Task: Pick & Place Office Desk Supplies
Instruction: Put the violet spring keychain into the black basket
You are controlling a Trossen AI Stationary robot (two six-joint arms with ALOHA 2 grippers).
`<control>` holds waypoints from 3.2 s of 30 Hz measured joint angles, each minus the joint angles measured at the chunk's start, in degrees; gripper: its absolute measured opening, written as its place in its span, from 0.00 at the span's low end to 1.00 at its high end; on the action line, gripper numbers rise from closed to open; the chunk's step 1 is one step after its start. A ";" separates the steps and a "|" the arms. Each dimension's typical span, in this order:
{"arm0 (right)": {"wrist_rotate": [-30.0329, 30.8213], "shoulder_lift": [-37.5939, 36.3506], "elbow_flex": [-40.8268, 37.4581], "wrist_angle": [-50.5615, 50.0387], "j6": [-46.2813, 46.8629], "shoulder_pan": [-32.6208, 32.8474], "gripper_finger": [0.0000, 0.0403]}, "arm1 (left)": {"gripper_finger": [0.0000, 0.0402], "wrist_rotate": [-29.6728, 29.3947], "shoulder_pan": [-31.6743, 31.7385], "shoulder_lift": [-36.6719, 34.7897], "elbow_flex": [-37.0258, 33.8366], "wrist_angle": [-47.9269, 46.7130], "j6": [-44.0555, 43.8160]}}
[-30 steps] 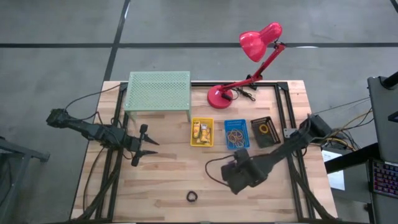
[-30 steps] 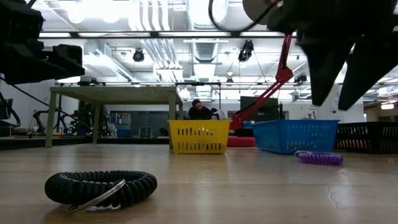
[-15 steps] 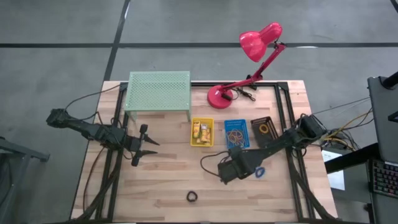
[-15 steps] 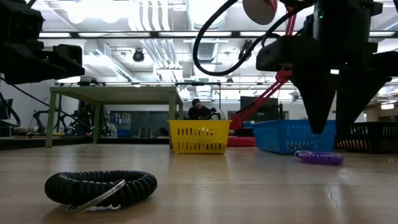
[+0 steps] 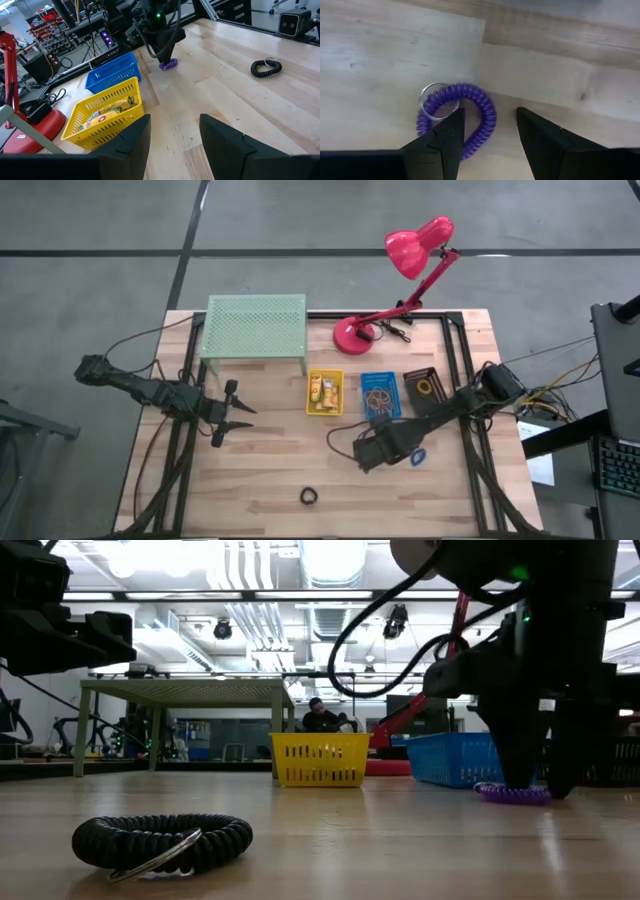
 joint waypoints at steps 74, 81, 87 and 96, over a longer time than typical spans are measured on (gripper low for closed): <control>15.21 -42.48 -14.18 -37.82 10.13 5.86 0.08 | 0.43 0.00 0.00 0.31 0.00 -0.02 -0.07; 14.99 -44.79 -21.48 -35.76 15.99 5.84 0.08 | 0.43 0.00 0.00 0.28 0.00 -0.02 -0.15; 15.30 -43.80 -21.01 -34.43 15.86 5.63 0.08 | 0.43 0.00 0.00 0.28 0.00 -0.02 -0.13; 15.06 -43.70 -19.91 -33.68 12.87 2.23 0.08 | 0.43 0.00 -0.02 0.28 0.00 -0.02 0.03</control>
